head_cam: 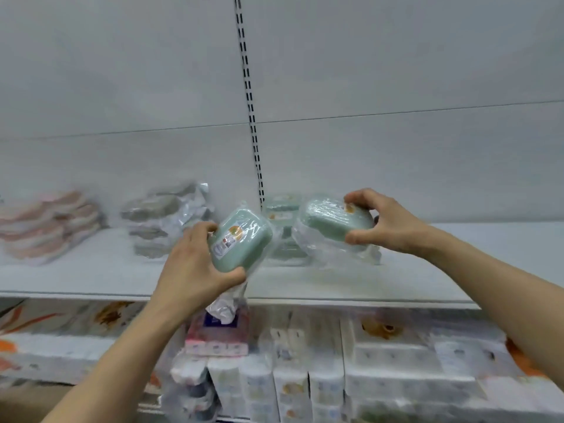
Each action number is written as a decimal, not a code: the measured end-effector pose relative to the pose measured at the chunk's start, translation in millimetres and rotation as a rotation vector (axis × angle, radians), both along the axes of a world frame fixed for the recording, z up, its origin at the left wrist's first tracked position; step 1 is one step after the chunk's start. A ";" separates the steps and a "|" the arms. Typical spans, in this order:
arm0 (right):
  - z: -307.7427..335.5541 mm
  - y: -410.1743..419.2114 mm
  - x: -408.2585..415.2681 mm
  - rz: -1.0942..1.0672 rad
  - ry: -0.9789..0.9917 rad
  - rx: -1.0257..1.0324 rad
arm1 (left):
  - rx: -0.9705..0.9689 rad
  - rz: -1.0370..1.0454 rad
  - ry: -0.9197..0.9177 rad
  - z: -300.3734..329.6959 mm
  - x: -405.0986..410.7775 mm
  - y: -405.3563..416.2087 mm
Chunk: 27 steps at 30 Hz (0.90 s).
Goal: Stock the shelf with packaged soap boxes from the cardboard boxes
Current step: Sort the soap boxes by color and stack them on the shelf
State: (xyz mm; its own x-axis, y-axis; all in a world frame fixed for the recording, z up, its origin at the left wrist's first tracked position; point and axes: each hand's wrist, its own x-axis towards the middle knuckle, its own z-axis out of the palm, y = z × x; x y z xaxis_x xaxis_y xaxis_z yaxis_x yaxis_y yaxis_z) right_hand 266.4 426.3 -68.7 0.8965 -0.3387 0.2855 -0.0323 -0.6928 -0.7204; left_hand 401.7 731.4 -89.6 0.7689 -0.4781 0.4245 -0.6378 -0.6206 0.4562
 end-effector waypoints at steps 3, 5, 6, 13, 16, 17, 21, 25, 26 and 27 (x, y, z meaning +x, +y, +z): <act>19.5 -12.2 54.4 -0.011 -0.011 -0.073 | -0.038 0.015 0.028 14.7 39.6 -8.6; 29.7 -20.3 93.3 -0.015 0.011 -0.138 | -0.076 0.013 0.056 21.2 61.5 -16.8; 32.9 -24.5 112.9 -0.007 0.023 -0.167 | -0.096 0.011 0.067 22.9 71.7 -20.8; 21.9 -43.3 215.2 0.024 0.160 -0.263 | -0.140 -0.040 0.153 20.8 120.5 -40.0; 11.6 -50.2 226.6 0.051 0.199 -0.238 | -0.152 -0.061 0.178 18.1 130.6 -42.6; 9.2 -51.5 227.2 0.059 0.205 -0.238 | -0.160 -0.066 0.185 17.5 133.0 -43.3; 8.2 -46.8 220.3 0.055 0.271 -0.361 | -0.270 -0.102 0.264 18.9 135.6 -51.4; 13.9 -26.2 201.3 -0.020 0.018 -0.308 | -0.544 -0.103 0.476 34.5 121.3 -70.0; 15.9 -16.4 194.1 -0.024 -0.133 -0.217 | -0.651 -0.113 0.573 39.4 116.8 -75.4; 18.9 -4.0 185.3 -0.009 -0.279 -0.115 | -0.757 -0.133 0.686 43.6 112.2 -80.5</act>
